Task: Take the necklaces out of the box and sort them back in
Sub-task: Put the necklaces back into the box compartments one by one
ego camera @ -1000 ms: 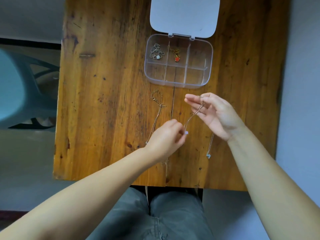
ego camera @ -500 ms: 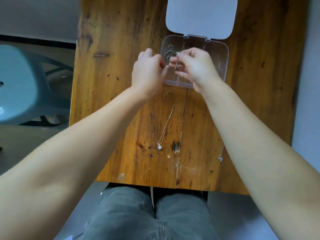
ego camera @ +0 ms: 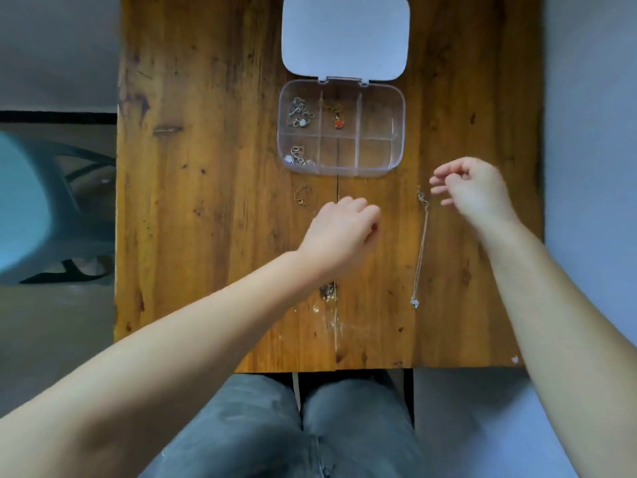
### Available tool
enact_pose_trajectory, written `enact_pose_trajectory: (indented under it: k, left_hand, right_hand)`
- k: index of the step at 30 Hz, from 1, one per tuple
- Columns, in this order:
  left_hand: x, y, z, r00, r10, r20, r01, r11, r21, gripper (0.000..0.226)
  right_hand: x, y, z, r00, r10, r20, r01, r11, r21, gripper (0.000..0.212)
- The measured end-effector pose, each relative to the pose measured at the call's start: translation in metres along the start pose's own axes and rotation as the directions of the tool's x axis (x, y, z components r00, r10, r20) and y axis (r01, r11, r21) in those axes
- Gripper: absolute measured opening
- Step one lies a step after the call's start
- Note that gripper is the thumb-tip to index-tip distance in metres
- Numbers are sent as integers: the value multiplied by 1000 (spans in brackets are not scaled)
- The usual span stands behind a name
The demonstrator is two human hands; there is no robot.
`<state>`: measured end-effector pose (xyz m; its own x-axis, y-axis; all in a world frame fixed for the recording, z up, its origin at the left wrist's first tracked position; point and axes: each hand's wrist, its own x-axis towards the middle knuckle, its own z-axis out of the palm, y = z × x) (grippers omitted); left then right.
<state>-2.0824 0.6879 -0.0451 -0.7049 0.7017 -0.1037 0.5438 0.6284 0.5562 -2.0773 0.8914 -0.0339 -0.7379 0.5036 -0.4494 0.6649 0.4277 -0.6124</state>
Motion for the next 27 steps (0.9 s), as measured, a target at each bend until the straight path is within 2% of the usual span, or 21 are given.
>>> enact_pose_trajectory:
  k: [3,6,9,11,13,16,18,20,21,22,23,24,25,27]
  left_hand:
    - [-15,38,54,972,82,218,-85,996,7,18]
    - [-29,60,96,930,159,331,-178,984,29,31]
    - [-34,62,115,909,197,368,-255,960,116,35]
    - [-32,59,116,901,231,368,-303,941,153,30]
    - [-28,57,113,890,261,374,-338,928,156,28]
    - [-22,56,109,869,294,398,-376,915,144,21]
    - [-17,55,107,872,285,399,-355,928,114,17]
    - [-12,53,99,923,200,328,-224,974,36,15]
    - [-10,52,93,956,126,264,-121,992,-35,15]
    - [-9,51,86,979,45,198,-20,992,-125,14]
    - [-7,50,78,989,-37,140,68,973,-220,13]
    - [-6,48,68,988,-120,92,143,941,-307,11]
    - [-4,46,58,978,-204,54,208,896,-392,9]
    - [2,37,35,936,-351,-2,285,764,-579,8]
  right_hand:
    - [-3,45,-6,997,33,65,-19,979,-205,17]
    - [-7,61,9,996,-65,58,80,944,-321,27]
    - [-4,58,24,983,-181,19,174,906,-385,36]
    - [1,55,31,970,-241,23,225,864,-451,31]
    - [5,52,35,965,-258,38,242,833,-497,22]
    - [7,53,36,962,-259,82,260,794,-550,22]
    - [6,55,32,965,-249,85,256,817,-516,22]
    - [2,56,23,975,-213,61,220,907,-359,19]
    - [0,54,18,985,-166,51,174,958,-227,19]
    - [-2,51,12,994,-100,53,103,994,-46,18]
    - [-5,46,6,996,-27,90,11,984,178,16]
    - [-8,39,0,987,17,161,-81,913,400,15]
    - [-11,30,-6,972,19,236,-157,797,583,16]
    - [-14,11,-14,941,-41,337,-265,533,804,16]
